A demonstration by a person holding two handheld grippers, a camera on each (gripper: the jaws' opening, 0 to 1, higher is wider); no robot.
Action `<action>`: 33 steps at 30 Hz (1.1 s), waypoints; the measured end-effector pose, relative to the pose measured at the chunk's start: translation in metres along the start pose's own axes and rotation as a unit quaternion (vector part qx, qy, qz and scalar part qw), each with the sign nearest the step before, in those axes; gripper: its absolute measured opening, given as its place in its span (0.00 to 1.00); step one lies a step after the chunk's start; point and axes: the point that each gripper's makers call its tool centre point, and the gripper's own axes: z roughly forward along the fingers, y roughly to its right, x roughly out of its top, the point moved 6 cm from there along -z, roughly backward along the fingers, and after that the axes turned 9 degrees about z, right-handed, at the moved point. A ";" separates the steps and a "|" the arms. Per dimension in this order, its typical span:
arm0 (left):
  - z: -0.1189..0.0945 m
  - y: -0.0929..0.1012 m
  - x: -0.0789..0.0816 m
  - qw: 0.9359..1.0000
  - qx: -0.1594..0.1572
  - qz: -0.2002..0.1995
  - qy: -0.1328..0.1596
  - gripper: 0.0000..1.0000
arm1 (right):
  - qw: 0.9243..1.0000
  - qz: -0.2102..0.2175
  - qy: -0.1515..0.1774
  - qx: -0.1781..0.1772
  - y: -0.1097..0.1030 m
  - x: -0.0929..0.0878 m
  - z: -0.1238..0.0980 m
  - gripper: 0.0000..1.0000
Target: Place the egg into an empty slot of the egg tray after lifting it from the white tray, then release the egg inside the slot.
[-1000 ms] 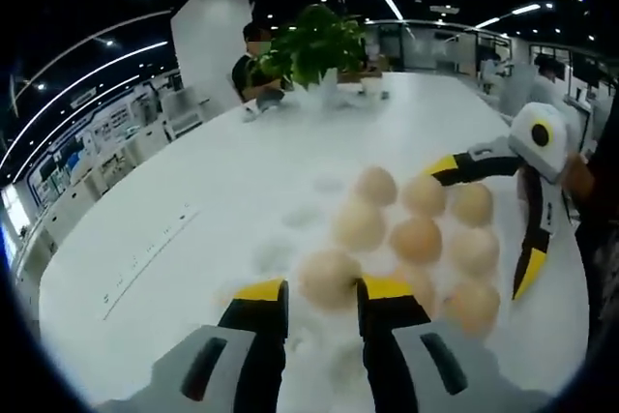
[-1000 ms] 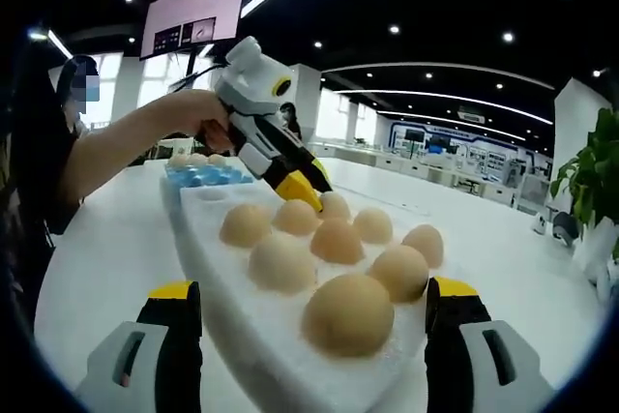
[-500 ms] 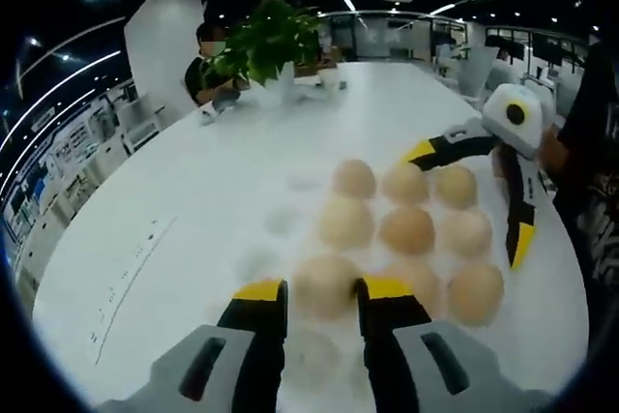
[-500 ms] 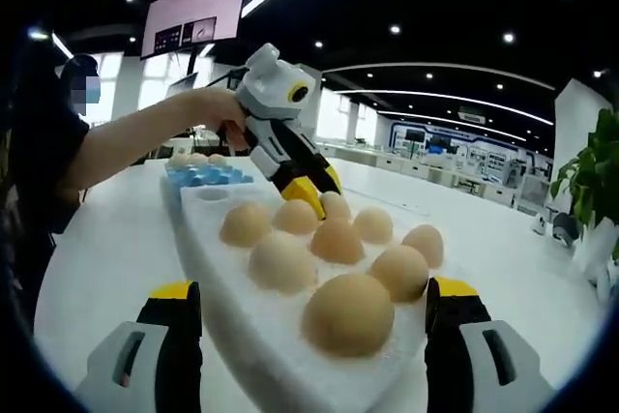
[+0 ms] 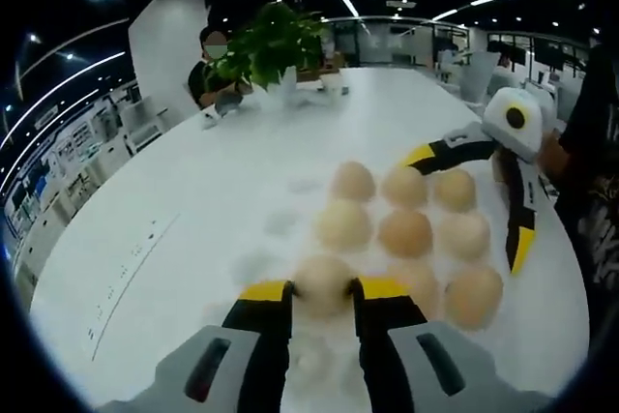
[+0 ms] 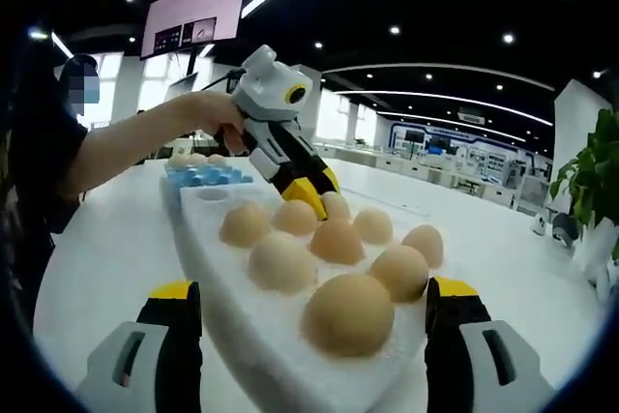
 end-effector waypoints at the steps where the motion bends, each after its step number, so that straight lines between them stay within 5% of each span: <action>1: -0.001 0.000 0.000 1.000 0.003 -0.003 0.001 0.25 | 1.000 0.001 0.001 0.000 0.000 0.000 0.000 1.00; 15: -0.008 -0.003 0.004 0.998 0.021 -0.032 0.039 0.20 | 1.000 0.001 0.003 -0.001 0.000 0.000 0.000 1.00; 22: 0.004 -0.007 -0.006 0.999 0.018 -0.045 0.012 0.25 | 1.000 0.000 0.004 -0.002 0.001 0.000 0.001 1.00; 33: 0.002 -0.022 -0.010 0.994 0.000 -0.091 0.052 0.26 | 1.000 0.001 0.006 -0.001 0.001 0.000 0.001 1.00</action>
